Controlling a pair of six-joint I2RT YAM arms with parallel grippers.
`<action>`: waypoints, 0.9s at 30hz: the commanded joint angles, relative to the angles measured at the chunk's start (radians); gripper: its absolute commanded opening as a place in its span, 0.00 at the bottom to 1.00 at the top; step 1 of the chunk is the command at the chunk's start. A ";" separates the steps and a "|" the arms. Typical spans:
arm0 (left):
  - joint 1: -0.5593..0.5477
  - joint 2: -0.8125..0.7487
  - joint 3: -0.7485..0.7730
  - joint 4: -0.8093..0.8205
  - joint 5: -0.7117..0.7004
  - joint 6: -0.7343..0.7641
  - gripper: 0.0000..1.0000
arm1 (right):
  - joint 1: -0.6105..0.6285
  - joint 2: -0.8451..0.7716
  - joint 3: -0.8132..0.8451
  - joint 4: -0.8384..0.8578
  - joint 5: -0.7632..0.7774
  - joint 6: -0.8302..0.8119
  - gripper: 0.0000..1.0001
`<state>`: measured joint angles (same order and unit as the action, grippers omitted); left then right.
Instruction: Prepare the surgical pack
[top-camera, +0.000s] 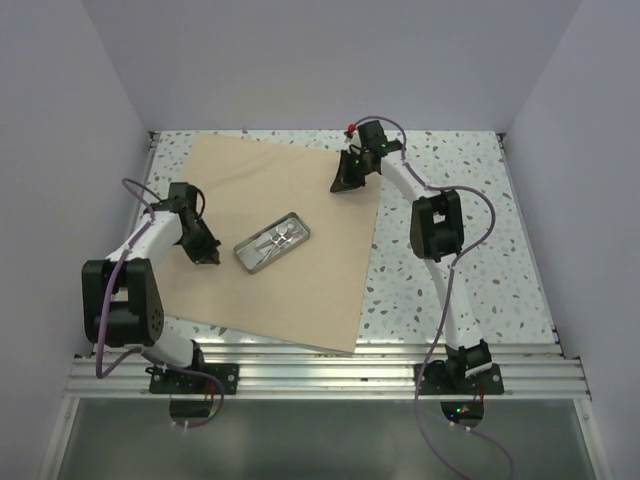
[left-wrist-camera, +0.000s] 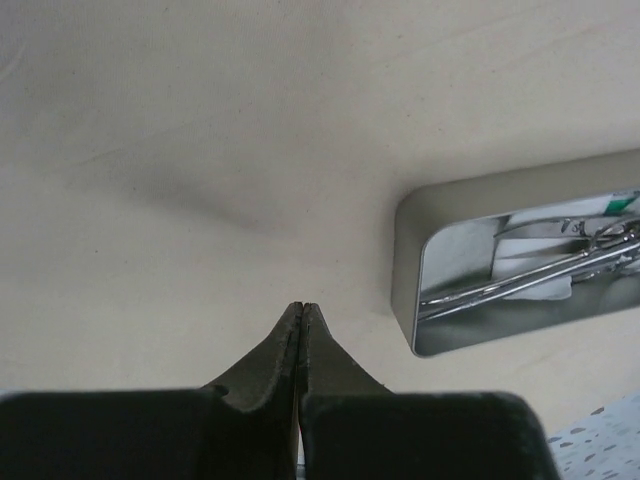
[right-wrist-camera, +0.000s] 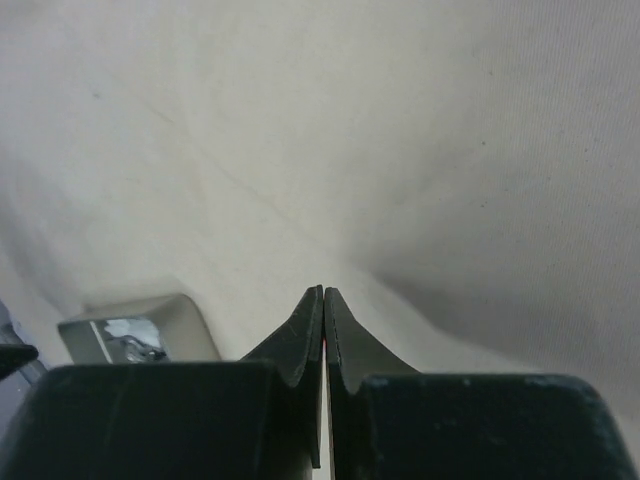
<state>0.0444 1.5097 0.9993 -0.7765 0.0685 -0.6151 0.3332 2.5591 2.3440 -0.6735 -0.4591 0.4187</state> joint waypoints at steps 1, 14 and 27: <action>0.003 0.076 0.028 0.059 -0.004 -0.075 0.00 | 0.009 0.015 0.000 -0.032 -0.092 -0.101 0.00; -0.038 0.429 0.176 0.086 0.085 0.034 0.00 | -0.066 -0.149 -0.497 -0.040 0.390 -0.104 0.00; -0.149 0.618 0.393 0.066 0.175 0.127 0.08 | -0.146 -0.454 -0.983 -0.012 0.399 0.038 0.00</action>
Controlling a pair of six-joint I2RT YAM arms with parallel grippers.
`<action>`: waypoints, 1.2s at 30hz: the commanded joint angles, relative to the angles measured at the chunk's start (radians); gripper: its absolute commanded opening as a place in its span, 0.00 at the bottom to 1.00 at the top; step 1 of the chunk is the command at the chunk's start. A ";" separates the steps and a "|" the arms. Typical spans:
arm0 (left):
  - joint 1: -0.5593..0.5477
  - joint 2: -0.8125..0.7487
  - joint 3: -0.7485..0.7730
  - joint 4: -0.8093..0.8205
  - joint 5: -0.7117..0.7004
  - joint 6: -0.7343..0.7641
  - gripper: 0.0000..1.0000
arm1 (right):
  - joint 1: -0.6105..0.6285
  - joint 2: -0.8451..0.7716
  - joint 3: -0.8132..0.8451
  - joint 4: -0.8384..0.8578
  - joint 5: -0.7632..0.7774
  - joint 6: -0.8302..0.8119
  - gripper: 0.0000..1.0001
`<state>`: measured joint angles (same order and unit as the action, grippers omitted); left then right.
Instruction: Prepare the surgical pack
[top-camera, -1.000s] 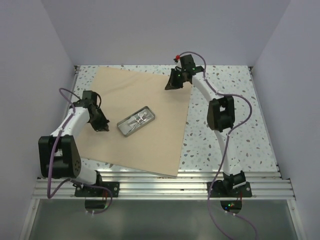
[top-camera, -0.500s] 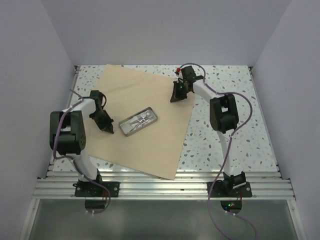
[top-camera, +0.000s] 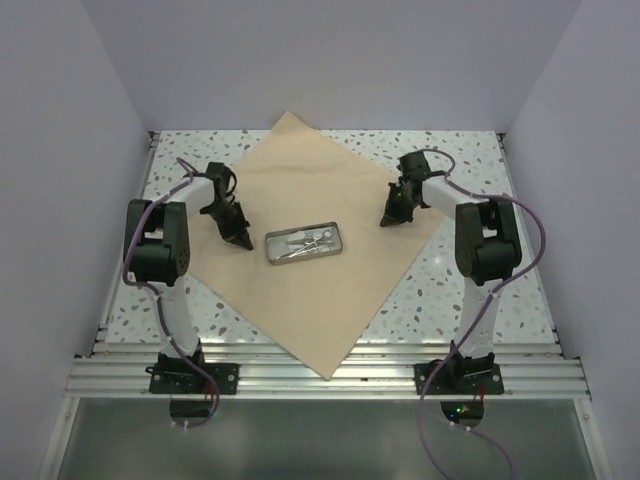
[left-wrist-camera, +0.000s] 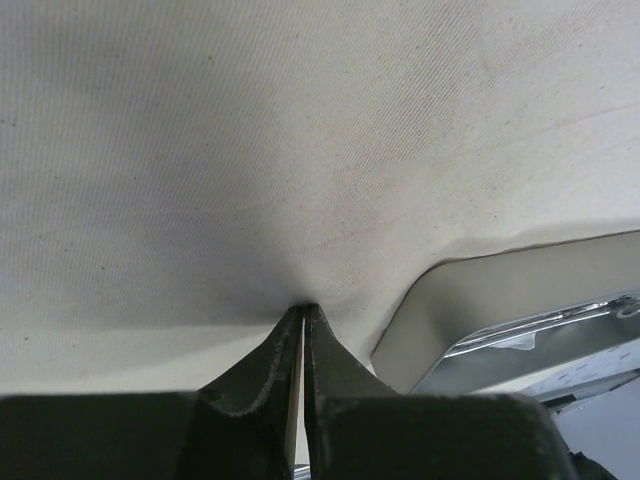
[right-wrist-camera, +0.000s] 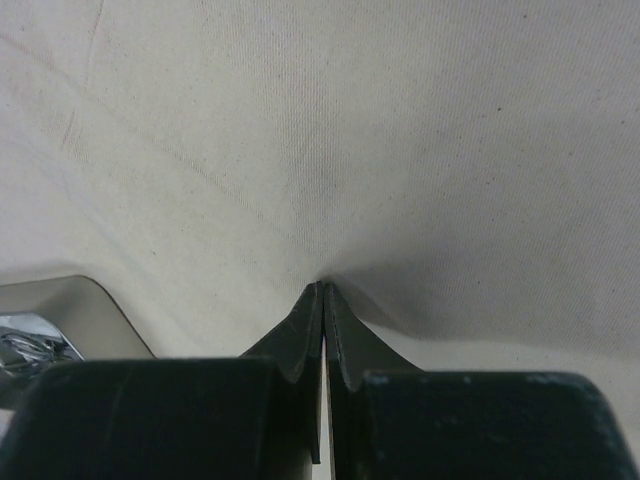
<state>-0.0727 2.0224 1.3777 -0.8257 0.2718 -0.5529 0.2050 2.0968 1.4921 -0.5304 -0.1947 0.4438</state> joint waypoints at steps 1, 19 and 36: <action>-0.039 0.114 0.023 0.112 -0.028 0.076 0.09 | -0.027 -0.009 -0.156 -0.148 0.130 0.018 0.00; -0.091 -0.232 -0.094 0.119 -0.085 0.176 0.56 | 0.085 -0.350 -0.170 -0.273 0.049 -0.140 0.78; -0.197 -0.183 -0.112 0.163 -0.062 0.122 0.43 | 0.295 -0.123 0.045 -0.249 0.074 -0.011 0.60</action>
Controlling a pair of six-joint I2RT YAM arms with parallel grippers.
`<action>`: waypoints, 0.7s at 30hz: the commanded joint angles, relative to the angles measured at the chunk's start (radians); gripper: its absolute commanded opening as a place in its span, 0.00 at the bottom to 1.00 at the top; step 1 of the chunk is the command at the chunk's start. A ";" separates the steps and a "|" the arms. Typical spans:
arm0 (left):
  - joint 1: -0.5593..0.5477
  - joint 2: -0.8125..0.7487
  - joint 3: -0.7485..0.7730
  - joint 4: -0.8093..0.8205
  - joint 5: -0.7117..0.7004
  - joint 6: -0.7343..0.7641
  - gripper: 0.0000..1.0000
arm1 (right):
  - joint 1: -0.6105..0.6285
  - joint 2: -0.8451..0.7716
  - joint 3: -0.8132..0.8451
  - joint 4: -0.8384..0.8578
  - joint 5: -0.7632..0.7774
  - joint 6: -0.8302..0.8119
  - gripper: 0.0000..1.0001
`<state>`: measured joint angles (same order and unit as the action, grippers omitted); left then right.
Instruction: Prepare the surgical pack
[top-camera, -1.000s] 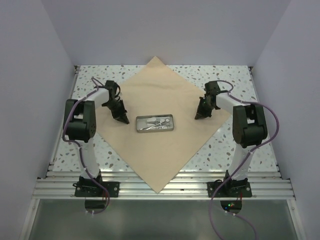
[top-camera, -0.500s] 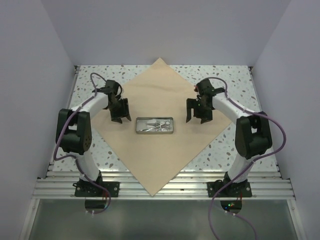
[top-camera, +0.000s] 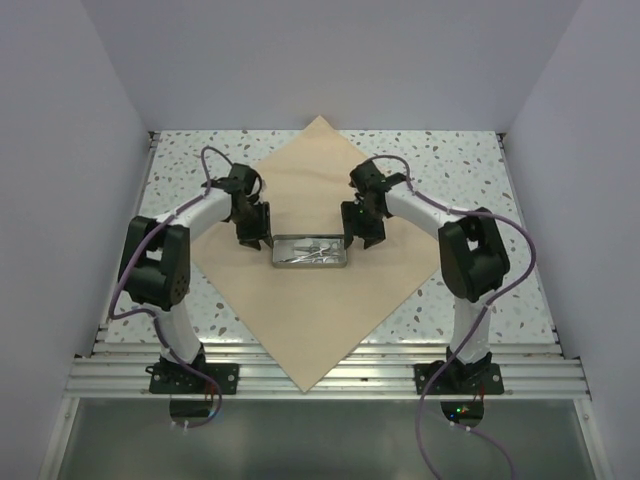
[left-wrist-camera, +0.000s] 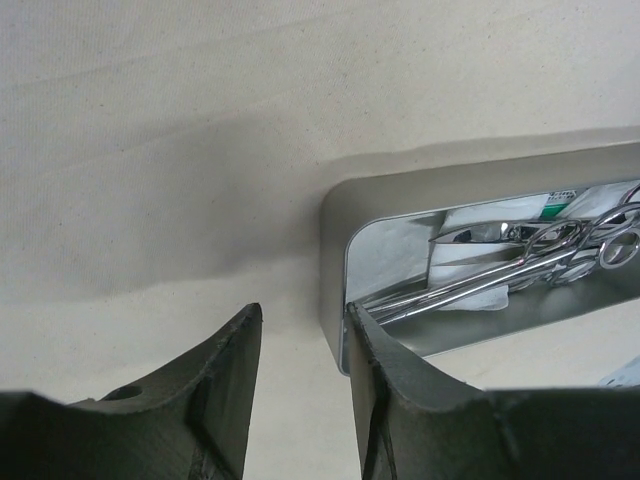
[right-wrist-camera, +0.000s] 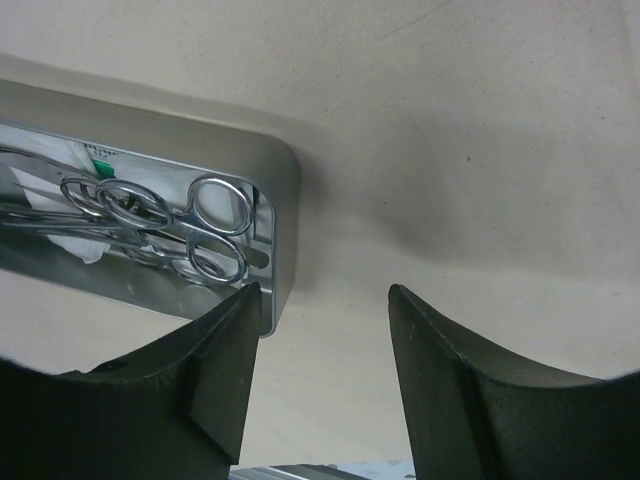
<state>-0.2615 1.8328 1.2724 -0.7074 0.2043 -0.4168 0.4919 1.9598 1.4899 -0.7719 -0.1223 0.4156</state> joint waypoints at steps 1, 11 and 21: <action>-0.012 0.006 -0.011 0.049 0.007 -0.014 0.41 | 0.008 0.019 0.049 0.000 -0.007 0.017 0.57; -0.025 0.010 -0.030 0.069 0.032 -0.016 0.35 | 0.025 0.093 0.081 0.013 -0.025 0.022 0.43; -0.028 0.002 -0.039 0.069 0.032 -0.011 0.24 | 0.028 0.146 0.150 -0.001 -0.043 0.012 0.27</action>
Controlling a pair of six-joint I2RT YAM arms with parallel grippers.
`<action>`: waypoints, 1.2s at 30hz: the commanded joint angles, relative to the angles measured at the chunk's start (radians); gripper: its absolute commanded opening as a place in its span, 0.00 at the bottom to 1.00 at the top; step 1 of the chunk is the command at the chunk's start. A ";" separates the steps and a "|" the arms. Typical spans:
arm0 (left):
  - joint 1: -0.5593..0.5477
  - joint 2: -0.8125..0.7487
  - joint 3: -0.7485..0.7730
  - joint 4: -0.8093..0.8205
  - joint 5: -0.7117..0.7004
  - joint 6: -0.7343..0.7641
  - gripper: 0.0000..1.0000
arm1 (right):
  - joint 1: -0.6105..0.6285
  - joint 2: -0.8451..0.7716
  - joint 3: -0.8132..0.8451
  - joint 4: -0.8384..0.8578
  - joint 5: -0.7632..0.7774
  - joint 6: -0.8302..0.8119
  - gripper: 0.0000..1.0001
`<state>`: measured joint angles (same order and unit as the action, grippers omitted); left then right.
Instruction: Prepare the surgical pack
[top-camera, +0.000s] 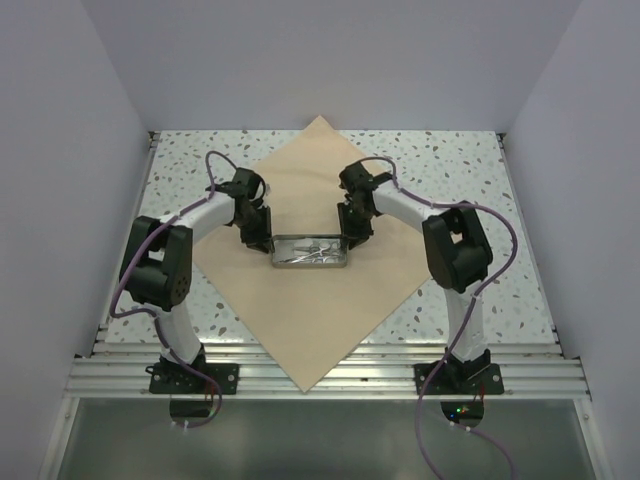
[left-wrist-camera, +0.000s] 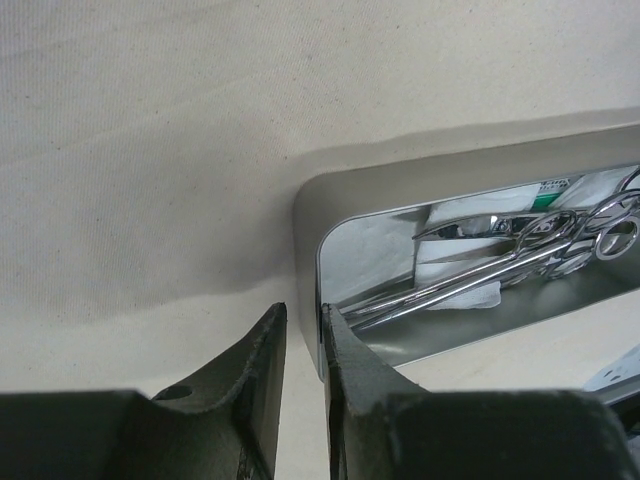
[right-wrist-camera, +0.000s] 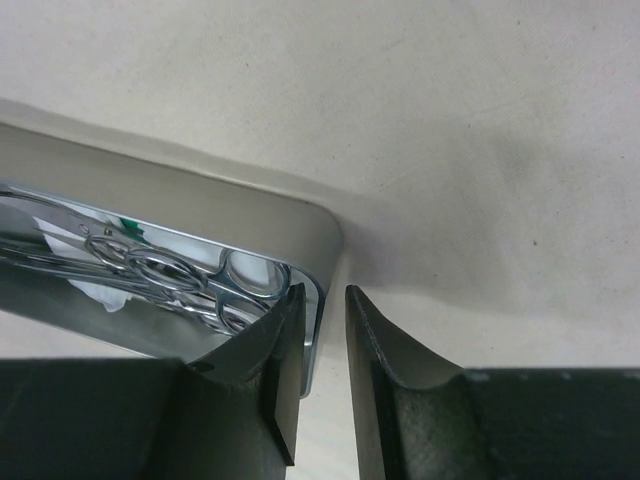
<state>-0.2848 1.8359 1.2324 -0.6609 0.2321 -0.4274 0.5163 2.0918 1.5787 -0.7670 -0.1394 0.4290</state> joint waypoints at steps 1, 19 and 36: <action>-0.005 -0.001 0.006 0.020 0.003 0.002 0.22 | 0.004 0.017 0.067 -0.008 -0.026 -0.003 0.26; -0.005 0.014 0.090 -0.069 -0.085 0.004 0.16 | 0.030 0.042 0.152 -0.057 -0.025 0.014 0.20; -0.007 0.108 0.191 -0.204 -0.162 -0.079 0.19 | 0.044 0.030 0.035 0.061 -0.081 0.037 0.21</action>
<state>-0.2897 1.9400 1.3743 -0.8162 0.1158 -0.4892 0.5514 2.1269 1.6146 -0.7452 -0.1787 0.4450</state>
